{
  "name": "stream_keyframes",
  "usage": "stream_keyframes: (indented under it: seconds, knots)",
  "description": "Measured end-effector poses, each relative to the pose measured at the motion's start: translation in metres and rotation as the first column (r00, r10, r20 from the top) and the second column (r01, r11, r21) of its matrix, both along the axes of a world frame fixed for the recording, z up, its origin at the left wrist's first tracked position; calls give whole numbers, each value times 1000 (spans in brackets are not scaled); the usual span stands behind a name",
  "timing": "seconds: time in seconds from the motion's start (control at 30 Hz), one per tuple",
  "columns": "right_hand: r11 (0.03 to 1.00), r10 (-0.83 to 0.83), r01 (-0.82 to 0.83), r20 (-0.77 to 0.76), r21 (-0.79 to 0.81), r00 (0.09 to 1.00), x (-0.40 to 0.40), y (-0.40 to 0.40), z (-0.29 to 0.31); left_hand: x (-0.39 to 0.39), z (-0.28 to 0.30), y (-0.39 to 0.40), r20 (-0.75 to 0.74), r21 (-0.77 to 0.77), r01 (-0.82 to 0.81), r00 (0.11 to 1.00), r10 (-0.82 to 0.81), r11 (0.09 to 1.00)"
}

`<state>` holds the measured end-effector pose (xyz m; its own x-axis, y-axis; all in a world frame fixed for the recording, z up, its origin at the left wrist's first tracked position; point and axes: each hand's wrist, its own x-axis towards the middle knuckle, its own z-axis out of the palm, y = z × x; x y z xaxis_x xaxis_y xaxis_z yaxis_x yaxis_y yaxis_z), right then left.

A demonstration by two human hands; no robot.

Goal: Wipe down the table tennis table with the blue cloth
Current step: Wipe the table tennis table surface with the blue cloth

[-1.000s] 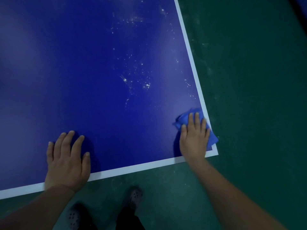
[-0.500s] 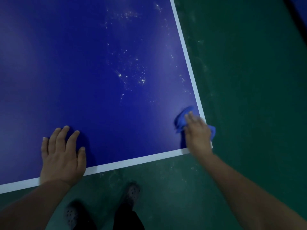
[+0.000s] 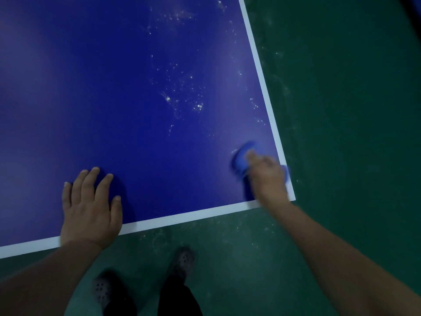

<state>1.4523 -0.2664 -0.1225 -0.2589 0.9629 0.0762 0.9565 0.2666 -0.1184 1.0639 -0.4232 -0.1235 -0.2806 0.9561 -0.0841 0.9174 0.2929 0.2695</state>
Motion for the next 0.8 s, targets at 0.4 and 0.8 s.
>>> stream_keyframes:
  seconds: [0.4,0.8]
  knots:
    - [999,-50,50,-159,-3,986,-63,-41,12,2,2,-3,2,-1,-1,1000,1,1000]
    - [905,-416,409,-41,-114,908,-30,24,-3,-1,4,-1,-6,-28,10,1000,-10,1000]
